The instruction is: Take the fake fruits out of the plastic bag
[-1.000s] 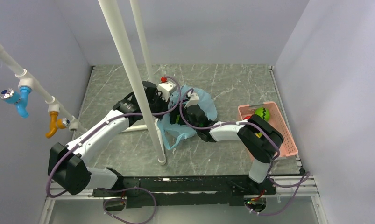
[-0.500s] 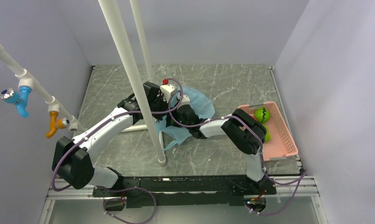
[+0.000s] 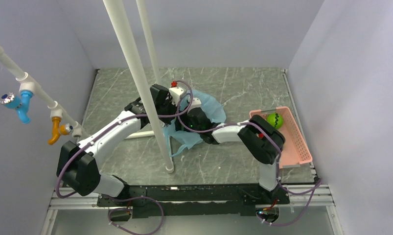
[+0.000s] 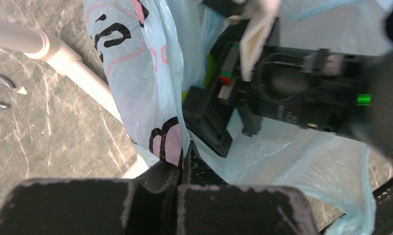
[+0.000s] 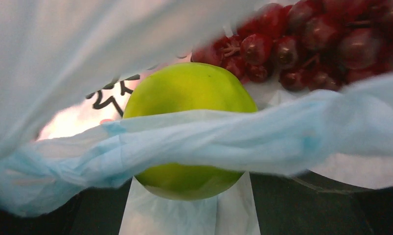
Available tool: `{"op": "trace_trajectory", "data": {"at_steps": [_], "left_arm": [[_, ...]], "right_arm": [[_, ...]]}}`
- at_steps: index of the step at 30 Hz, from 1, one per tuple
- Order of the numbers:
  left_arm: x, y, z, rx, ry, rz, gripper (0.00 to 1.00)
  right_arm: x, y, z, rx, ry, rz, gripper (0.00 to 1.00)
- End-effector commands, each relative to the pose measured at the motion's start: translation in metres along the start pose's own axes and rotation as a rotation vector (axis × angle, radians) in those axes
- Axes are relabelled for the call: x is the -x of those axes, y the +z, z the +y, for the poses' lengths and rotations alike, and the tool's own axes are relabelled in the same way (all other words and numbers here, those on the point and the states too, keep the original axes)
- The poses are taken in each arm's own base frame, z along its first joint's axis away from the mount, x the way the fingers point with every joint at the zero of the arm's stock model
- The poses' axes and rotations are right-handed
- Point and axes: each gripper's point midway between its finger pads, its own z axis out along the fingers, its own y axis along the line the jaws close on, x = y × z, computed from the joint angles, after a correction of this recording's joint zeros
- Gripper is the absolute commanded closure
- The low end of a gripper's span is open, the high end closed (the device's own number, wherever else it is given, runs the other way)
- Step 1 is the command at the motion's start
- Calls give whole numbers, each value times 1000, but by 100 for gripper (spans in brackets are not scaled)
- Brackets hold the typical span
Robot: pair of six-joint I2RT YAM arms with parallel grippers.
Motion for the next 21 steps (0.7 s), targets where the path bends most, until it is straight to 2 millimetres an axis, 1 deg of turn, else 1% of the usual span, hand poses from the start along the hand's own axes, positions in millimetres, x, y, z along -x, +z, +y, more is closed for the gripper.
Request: {"op": "trace_trajectory", "data": {"at_steps": [1, 3, 6, 8, 10, 13, 16, 18, 21], "left_arm": [[9, 2, 5, 32, -5, 0, 100], [8, 2, 6, 36, -6, 2, 100], [8, 2, 8, 45, -6, 0, 100], [8, 2, 10, 57, -7, -1, 100], [8, 2, 13, 72, -5, 1, 100], [7, 2, 17, 93, -4, 3, 100], [8, 1, 17, 94, -6, 1, 100], [9, -1, 17, 95, -8, -7, 100], [10, -2, 17, 96, -9, -17, 100]], "right_arm": [[81, -42, 29, 100, 31, -197, 71], [95, -55, 32, 132, 61, -227, 72], [107, -73, 33, 157, 81, -254, 76], [118, -90, 39, 200, 86, -283, 81], [123, -104, 46, 254, 88, -284, 85], [124, -127, 57, 340, 83, -260, 91], [122, -153, 62, 412, 80, -246, 95], [118, -170, 57, 415, 77, -247, 98], [110, -194, 38, 361, 66, -276, 100]]}}
